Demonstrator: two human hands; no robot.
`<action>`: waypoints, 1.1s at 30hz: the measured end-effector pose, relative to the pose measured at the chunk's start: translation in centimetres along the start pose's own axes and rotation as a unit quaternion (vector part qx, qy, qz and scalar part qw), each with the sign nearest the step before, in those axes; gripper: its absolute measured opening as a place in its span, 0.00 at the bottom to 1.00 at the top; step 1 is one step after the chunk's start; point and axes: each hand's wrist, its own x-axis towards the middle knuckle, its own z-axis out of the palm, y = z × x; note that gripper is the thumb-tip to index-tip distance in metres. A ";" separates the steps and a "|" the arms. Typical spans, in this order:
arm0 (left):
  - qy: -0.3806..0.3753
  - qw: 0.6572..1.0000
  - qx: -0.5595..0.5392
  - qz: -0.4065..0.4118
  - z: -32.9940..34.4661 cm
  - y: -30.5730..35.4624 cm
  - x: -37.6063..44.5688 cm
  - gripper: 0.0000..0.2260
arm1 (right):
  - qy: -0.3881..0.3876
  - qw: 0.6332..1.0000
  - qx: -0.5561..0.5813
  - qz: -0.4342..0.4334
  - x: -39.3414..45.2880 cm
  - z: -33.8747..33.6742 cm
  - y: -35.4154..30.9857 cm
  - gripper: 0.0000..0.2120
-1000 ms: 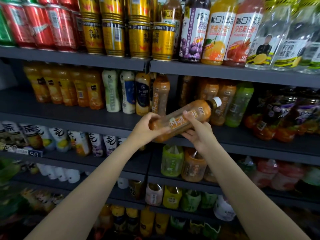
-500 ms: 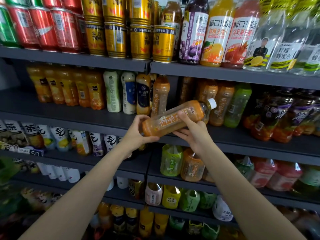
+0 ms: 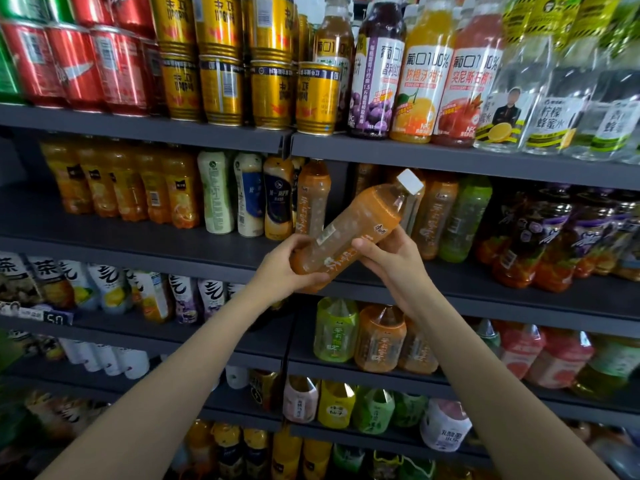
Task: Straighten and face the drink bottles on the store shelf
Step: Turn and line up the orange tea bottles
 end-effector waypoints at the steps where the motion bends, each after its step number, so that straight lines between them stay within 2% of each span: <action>1: 0.045 0.999 0.020 0.018 0.5 0.0 -0.1 0.28 | 0.020 1.000 -0.005 0.009 0.1 0.3 0.0 0.26; 3: 0.108 0.991 0.060 0.059 1.5 0.1 -0.3 0.29 | 0.073 0.997 0.015 0.034 0.3 1.0 0.0 0.30; 5: 0.119 0.986 0.080 0.089 2.1 0.0 -0.4 0.30 | 0.111 0.993 0.035 0.033 0.4 1.0 -0.1 0.29; 8: 0.062 0.993 0.067 0.075 1.6 0.0 0.2 0.30 | 0.100 0.995 0.003 0.006 0.3 0.1 -0.3 0.26; 12: -0.077 0.996 -0.038 -0.027 0.5 0.0 1.0 0.28 | 0.035 0.995 -0.085 -0.028 0.1 -1.3 -0.5 0.26; 14: -0.096 0.994 -0.042 -0.039 0.5 0.0 1.1 0.27 | 0.010 0.997 -0.077 -0.027 0.0 -1.8 -0.7 0.26; 16: -0.064 0.998 -0.015 -0.021 1.0 0.3 1.2 0.27 | 0.000 0.998 -0.063 -0.019 0.2 -2.1 -0.7 0.26; 19: 0.062 0.997 0.043 0.020 2.4 0.9 0.8 0.29 | 0.014 0.997 -0.075 -0.009 0.4 -1.9 -0.6 0.29; 21: 0.131 0.987 0.083 0.048 3.1 1.0 0.8 0.31 | 0.041 0.998 -0.047 0.003 0.4 -1.7 -0.5 0.28; 23: 0.134 0.985 0.091 0.067 2.9 1.1 0.8 0.31 | 0.062 0.998 -0.003 0.016 0.4 -2.0 -0.5 0.23; 26: 0.077 0.996 -0.017 0.051 1.5 1.3 1.2 0.30 | 0.076 0.994 0.067 0.031 0.6 -3.1 -0.4 0.19; 29: 0.027 0.989 -0.145 0.019 0.6 1.8 1.2 0.24 | 0.074 0.986 0.145 0.026 0.9 -4.5 -0.2 0.23; 33: -0.019 0.986 -0.165 0.029 0.9 1.9 1.6 0.20 | 0.028 0.981 0.194 0.006 0.9 -6.0 -0.1 0.21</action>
